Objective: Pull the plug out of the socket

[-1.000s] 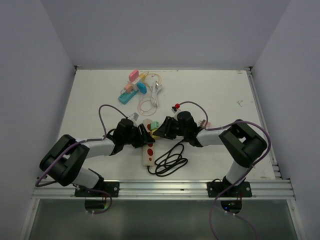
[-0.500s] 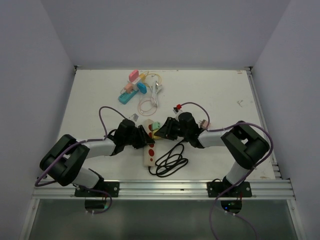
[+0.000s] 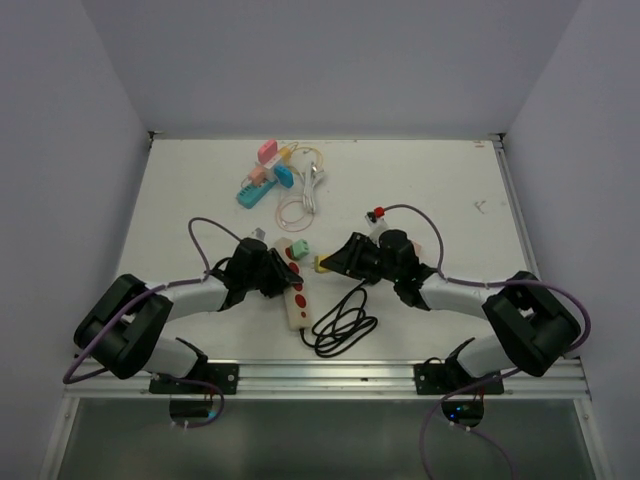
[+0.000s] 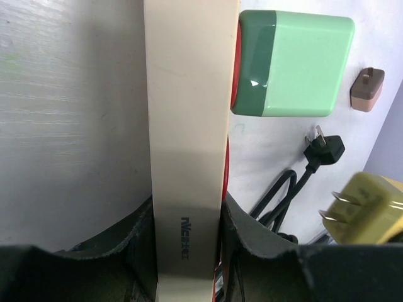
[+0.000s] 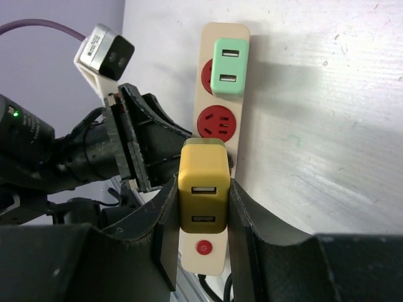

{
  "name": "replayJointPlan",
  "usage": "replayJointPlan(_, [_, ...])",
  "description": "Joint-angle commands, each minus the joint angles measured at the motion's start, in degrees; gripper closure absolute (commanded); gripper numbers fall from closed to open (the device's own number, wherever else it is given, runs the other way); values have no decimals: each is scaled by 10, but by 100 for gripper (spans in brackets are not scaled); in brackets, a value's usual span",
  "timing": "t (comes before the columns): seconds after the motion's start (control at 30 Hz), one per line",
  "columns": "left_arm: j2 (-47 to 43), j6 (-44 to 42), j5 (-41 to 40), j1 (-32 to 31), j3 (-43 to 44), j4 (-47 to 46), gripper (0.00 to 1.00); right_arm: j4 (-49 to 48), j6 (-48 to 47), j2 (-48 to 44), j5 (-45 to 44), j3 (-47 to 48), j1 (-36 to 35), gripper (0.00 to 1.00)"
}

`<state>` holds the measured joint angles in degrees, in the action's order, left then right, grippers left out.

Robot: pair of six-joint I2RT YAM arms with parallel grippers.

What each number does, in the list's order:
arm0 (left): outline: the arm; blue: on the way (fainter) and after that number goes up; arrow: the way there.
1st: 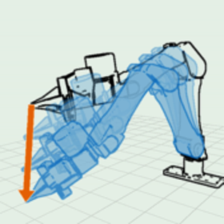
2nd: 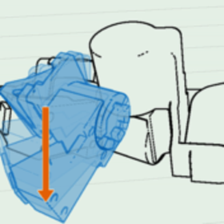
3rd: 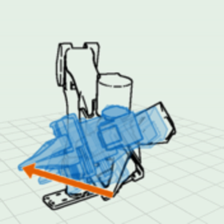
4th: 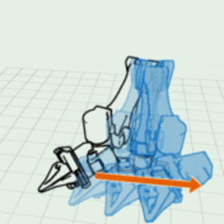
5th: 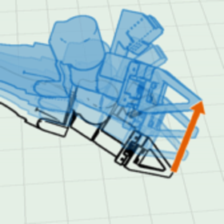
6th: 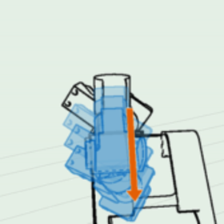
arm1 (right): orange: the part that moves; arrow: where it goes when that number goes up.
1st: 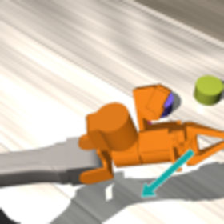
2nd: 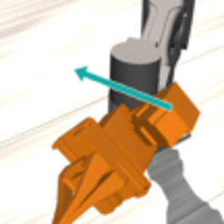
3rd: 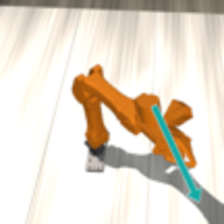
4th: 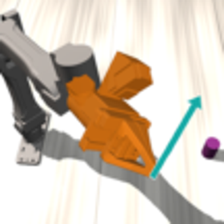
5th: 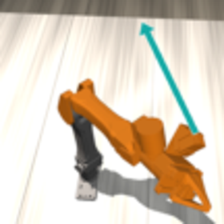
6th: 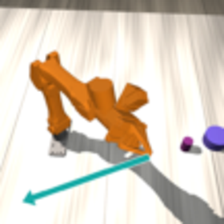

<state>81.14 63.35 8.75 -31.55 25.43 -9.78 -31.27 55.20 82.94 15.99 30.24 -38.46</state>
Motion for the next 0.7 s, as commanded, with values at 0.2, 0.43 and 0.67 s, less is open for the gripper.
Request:
replayJointPlan(0.2, [16, -50, -91, 11, -18, 137, 100, 13, -25, -79, -16, -38, 114, 100])
replayJointPlan(0.43, [-5, -105, -31, 10, -12, 107, 100, 74, -64, -55, -19, -4, 227, 100])
replayJointPlan(0.67, [-13, -124, 1, 10, -15, 76, 100, 55, -69, 63, 21, 59, 252, 89])
